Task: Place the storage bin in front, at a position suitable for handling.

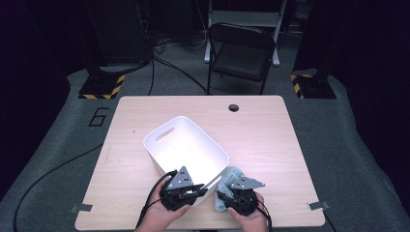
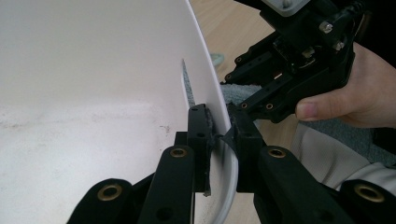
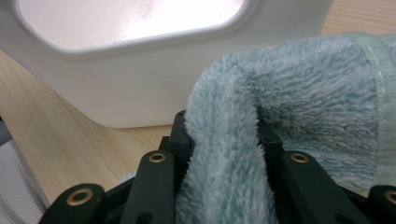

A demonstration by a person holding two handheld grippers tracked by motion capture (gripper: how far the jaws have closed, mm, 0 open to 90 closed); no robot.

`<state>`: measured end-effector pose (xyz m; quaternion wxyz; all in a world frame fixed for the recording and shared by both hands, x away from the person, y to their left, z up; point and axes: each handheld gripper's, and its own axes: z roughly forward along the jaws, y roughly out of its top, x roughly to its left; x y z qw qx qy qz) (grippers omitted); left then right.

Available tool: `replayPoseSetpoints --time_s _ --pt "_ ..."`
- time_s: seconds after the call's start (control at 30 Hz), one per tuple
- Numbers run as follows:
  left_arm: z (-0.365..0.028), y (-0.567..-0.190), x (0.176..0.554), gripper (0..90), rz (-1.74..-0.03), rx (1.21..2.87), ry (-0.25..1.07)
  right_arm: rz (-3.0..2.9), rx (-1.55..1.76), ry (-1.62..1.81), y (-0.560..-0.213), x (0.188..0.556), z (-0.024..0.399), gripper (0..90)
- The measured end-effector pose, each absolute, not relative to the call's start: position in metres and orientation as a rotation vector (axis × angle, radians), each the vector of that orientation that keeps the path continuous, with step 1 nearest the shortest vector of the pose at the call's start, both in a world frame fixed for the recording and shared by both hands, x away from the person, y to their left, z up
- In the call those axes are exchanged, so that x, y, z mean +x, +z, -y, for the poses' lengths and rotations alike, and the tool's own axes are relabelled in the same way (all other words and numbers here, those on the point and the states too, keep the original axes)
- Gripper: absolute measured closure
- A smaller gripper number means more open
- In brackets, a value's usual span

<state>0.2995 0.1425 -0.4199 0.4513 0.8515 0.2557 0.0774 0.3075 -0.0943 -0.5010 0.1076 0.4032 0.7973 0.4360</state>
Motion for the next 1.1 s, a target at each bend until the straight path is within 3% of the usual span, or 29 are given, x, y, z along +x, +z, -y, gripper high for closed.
replayPoseSetpoints --time_s 0.23,0.8,1.1 --pt "-0.141 -0.420 0.299 81.1 -0.641 2.100 0.201 -2.328 1.184 1.316 -0.493 0.305 0.094 67.5" --pt "-0.140 -0.420 0.299 81.0 -0.634 2.102 0.210 -2.215 1.010 1.457 -0.436 0.285 0.096 67.5" --pt "-0.140 -0.420 0.299 80.9 -0.638 2.102 0.210 -2.238 1.000 1.442 -0.439 0.287 0.095 67.7"
